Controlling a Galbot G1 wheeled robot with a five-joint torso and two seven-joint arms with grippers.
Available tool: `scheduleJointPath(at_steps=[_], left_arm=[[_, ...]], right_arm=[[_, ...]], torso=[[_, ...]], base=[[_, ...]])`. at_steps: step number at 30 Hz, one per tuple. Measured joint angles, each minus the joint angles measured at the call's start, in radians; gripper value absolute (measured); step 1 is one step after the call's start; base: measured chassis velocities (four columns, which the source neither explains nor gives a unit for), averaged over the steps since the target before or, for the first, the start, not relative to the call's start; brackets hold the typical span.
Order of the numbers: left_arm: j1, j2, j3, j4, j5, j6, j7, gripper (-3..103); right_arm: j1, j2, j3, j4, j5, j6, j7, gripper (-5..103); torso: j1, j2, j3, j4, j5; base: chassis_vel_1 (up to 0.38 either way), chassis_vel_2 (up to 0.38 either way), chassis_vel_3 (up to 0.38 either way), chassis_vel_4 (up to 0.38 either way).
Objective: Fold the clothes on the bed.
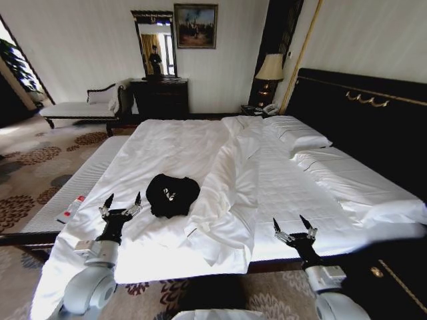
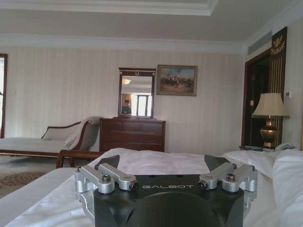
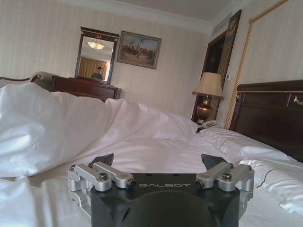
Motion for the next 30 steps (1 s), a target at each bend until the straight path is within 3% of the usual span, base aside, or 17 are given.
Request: scheduleJointPath(at_steps=[19, 30], left_arm=[[-0.002, 0.001, -0.003, 0.003, -0.008, 0.003, -0.001, 100], [0.003, -0.001, -0.005, 0.002, -0.007, 0.002, -0.001, 100]], right_arm=[[0.001, -0.002, 0.006, -0.001, -0.005, 0.000, 0.011, 100], [0.001, -0.001, 0.005, 0.000, -0.005, -0.002, 0.015, 100]], torso=[[0.000, 0.000, 0.000, 0.0000, 0.0002], [0.000, 0.000, 0.000, 0.0001, 0.0001]], base=[[-0.045, 0.072, 0.050, -0.072], [0.079, 0.163, -0.073, -0.145]])
